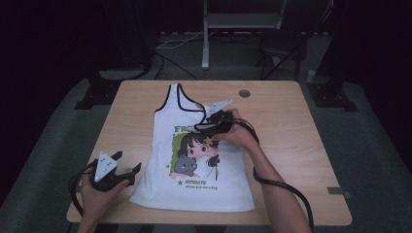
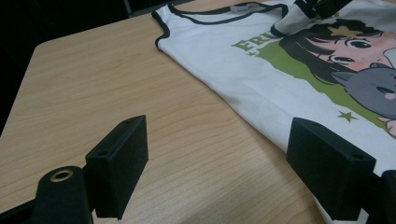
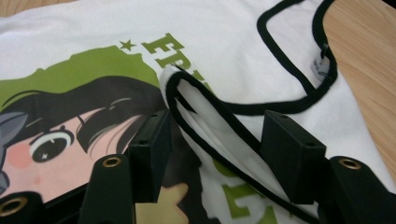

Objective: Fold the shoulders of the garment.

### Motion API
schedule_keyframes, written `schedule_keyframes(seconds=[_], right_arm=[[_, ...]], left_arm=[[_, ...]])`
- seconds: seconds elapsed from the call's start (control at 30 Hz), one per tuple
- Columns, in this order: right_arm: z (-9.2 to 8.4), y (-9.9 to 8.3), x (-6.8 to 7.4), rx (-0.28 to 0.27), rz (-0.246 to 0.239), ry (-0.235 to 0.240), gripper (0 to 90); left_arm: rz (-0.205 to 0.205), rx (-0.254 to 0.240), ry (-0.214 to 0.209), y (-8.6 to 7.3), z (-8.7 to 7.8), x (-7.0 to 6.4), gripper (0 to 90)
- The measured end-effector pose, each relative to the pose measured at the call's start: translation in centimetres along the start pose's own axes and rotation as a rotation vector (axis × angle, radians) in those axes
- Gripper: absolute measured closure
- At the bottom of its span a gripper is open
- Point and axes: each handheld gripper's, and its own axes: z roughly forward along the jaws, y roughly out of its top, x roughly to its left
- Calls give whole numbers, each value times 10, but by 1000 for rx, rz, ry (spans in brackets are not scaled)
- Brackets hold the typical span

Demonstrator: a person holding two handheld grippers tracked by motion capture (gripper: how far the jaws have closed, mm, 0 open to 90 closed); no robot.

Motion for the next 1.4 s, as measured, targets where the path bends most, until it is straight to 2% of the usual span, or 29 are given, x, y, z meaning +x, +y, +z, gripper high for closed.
schedule_keyframes(seconds=[0.37,0.5,0.53,0.73,0.8,0.9,1.03,1.23,1.4], right_arm=[[13,10,10,0,-26,-15,373],[20,14,12,1,-34,-19,392],[22,14,12,3,-40,-17,416],[29,15,14,31,-38,-14,707],[30,13,14,30,-25,-13,765],[27,11,13,13,9,-4,807],[19,11,12,-20,32,0,816],[1,8,14,-64,22,4,813],[-13,-2,13,-88,11,-29,809]], left_arm=[[1,1,0,0,0,0,206],[2,1,-1,0,0,0,206],[2,0,-1,0,0,0,206],[1,-2,-1,0,0,0,206],[1,-1,-3,0,0,0,206],[0,-2,-2,0,0,0,206],[0,-2,-2,0,0,0,206],[1,-2,-1,0,0,0,206],[8,3,-1,0,0,-1,206]])
